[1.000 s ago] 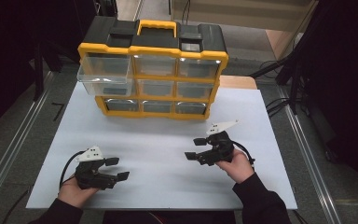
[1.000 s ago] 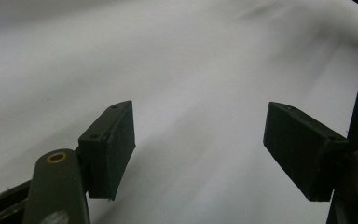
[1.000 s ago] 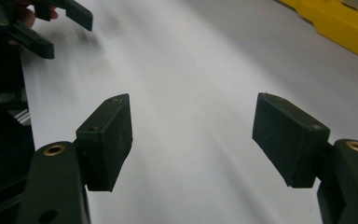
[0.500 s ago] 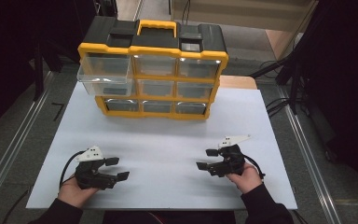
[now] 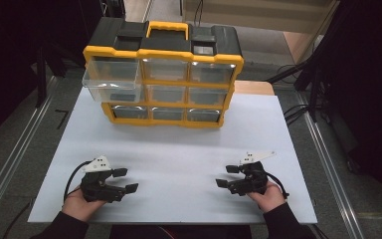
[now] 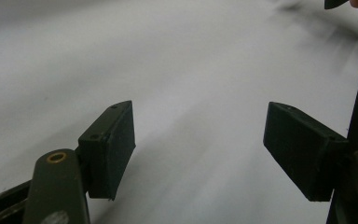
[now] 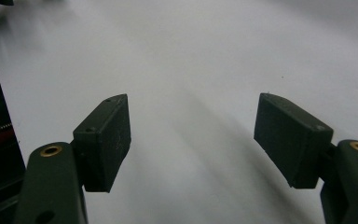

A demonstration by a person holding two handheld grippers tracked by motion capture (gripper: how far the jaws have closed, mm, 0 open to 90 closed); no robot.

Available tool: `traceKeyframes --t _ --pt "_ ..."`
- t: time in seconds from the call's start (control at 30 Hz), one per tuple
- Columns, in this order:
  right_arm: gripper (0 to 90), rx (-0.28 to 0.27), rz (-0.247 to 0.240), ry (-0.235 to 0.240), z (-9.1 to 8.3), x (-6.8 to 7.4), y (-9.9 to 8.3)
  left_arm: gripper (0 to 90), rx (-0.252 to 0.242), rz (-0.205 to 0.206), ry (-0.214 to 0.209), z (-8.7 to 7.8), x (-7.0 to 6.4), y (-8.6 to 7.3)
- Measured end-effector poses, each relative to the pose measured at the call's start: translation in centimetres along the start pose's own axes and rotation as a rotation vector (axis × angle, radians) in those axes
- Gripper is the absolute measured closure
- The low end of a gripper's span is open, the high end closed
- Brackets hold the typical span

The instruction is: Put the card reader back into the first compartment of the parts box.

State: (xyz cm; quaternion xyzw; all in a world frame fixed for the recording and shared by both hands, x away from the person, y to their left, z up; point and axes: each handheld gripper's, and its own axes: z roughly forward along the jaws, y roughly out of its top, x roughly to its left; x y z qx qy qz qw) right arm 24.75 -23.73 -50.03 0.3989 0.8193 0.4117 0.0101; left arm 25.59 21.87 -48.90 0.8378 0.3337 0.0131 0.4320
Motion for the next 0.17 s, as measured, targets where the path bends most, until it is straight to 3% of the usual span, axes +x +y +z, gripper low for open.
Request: traceKeyframes --t 0.17 --pt "22.0 -0.006 0.004 -0.003 0.04 -0.22 -0.02 26.1 -0.014 -0.019 0.032 0.06 0.13 -0.07"
